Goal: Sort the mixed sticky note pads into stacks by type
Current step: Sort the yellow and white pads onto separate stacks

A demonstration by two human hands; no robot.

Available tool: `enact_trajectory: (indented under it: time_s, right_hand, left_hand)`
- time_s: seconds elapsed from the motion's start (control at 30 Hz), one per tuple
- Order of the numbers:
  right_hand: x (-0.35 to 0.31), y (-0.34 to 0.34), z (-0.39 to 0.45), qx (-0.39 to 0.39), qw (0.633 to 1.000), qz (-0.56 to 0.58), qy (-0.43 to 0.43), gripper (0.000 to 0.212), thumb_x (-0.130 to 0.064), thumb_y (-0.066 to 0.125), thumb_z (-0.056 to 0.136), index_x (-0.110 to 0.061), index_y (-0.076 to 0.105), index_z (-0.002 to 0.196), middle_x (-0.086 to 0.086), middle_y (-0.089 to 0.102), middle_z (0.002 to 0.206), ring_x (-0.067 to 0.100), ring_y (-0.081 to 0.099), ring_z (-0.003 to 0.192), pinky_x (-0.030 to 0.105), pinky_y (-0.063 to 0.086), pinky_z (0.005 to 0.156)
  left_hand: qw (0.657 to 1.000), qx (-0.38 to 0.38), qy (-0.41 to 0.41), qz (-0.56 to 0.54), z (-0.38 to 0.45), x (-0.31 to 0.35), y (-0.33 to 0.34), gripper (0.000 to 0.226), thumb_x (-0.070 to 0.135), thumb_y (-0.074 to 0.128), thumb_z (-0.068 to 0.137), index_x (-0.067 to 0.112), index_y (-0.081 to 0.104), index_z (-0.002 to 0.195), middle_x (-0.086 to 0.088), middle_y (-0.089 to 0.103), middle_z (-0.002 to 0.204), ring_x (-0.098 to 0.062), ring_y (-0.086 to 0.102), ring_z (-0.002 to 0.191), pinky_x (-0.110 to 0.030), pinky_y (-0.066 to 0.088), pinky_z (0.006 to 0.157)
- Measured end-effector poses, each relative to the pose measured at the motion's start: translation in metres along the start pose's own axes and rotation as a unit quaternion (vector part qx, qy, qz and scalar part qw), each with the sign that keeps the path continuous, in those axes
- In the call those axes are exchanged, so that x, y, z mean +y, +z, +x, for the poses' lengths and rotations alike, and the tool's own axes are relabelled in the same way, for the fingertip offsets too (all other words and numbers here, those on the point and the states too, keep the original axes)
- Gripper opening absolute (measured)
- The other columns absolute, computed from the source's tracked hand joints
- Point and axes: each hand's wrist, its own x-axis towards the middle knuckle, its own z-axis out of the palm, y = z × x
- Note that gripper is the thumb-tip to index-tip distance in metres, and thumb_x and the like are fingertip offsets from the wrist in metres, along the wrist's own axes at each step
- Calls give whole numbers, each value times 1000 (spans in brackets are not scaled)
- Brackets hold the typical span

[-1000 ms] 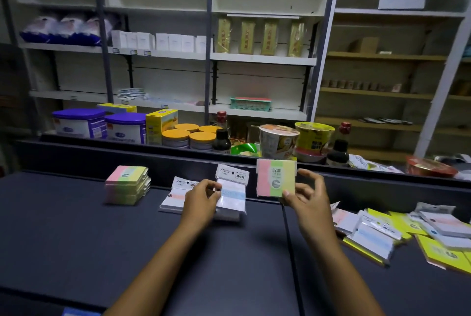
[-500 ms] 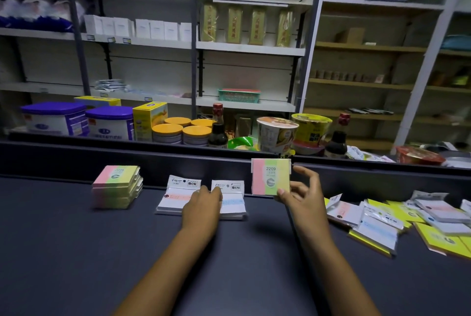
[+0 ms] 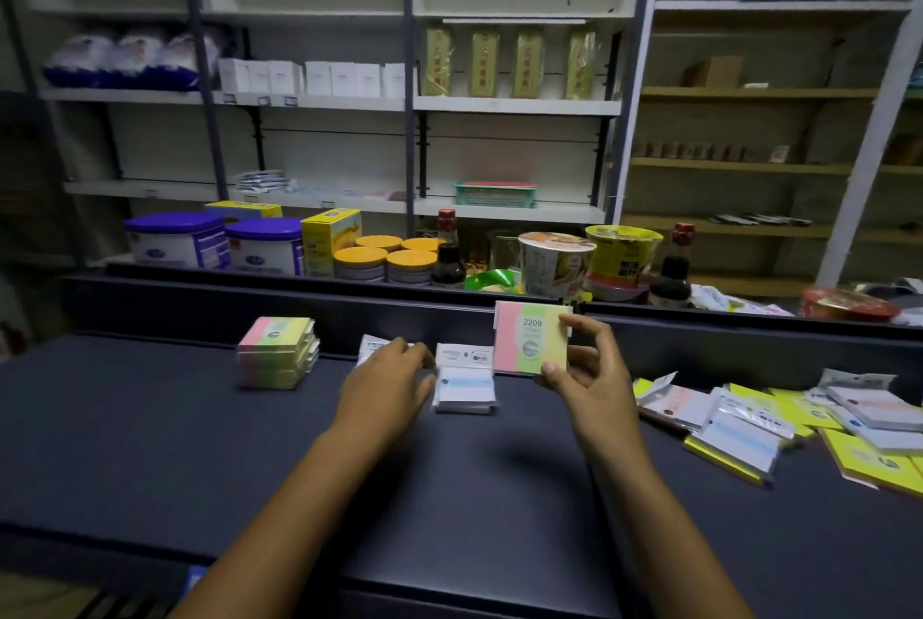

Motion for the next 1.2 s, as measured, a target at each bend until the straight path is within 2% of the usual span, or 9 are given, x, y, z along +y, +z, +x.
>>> enact_trajectory:
  time_s: [0.1,0.2,0.4,0.53,0.7,0.83,0.97,1.07,1.2]
  right_hand:
    - [-1,25,-5,-28,999,18,-1,43,7,62,90,-25,58,118,6,67,108,7,71,93,21,58,72]
    - [-2,55,-7,-57,998,24,4,40,3,62,92,-29,60,117,9,66,112,14,71,97,27,60,76]
    - [-7,124,-9,-104,994,22,8,38,-3,63,93,-34,62,115,0,65,112,11,73,88,22,58,66]
    - [-9,172,-5,-119,992,32,12,36,-1,62,93,-26,62,118,2,68,107,19,71,95,19,57,73]
    - [0,223,3,-137,990,6,20,34,-4,64,92,-27,63,117,2,67,115,20,65,108,32,58,88]
    - [11,256,16,-143,989,-4,27,33,-5,65,92,-27,63,117,3,67,115,18,67,105,27,58,83]
    - [24,284,33,-150,987,-29,46,35,-5,65,92,-21,63,122,7,65,117,22,64,111,39,58,91]
    - [34,302,43,-162,984,-56,56,36,-7,67,91,-23,62,124,6,64,119,19,62,111,36,58,89]
    - [46,320,53,-174,977,-109,64,37,-11,69,90,-22,63,124,1,64,117,18,60,113,44,52,98]
  left_hand:
    - [999,8,7,33,-10,-15,-26,21,38,52,95,28,59,113,5,57,112,-18,55,107,-33,48,75]
    - [998,19,1,65,-18,-37,-48,21,38,52,96,29,58,114,5,56,111,-17,54,105,-30,43,71]
    - [994,19,-57,90,-34,-98,-86,21,36,53,94,27,59,112,4,57,113,-20,55,106,-34,46,75]
    - [989,-4,-95,110,-34,-144,-102,26,38,51,96,27,55,118,3,55,115,-19,54,110,-33,46,77]
    - [984,-23,-135,118,-28,-191,-108,32,43,50,96,24,53,121,1,56,119,-20,54,112,-35,49,81]
    - [977,-65,-149,141,-18,-219,-103,38,46,49,96,21,51,125,-2,55,124,-23,53,116,-37,49,86]
    - [973,-88,-149,152,-8,-241,-96,39,45,48,97,20,51,126,-3,54,126,-23,53,116,-37,50,89]
    - [974,-87,-149,148,-2,-253,-92,37,44,48,97,20,52,126,-3,55,125,-23,54,114,-37,50,89]
    - [975,-85,-151,137,0,-264,-88,35,42,47,97,21,53,125,-2,56,125,-23,55,112,-35,48,87]
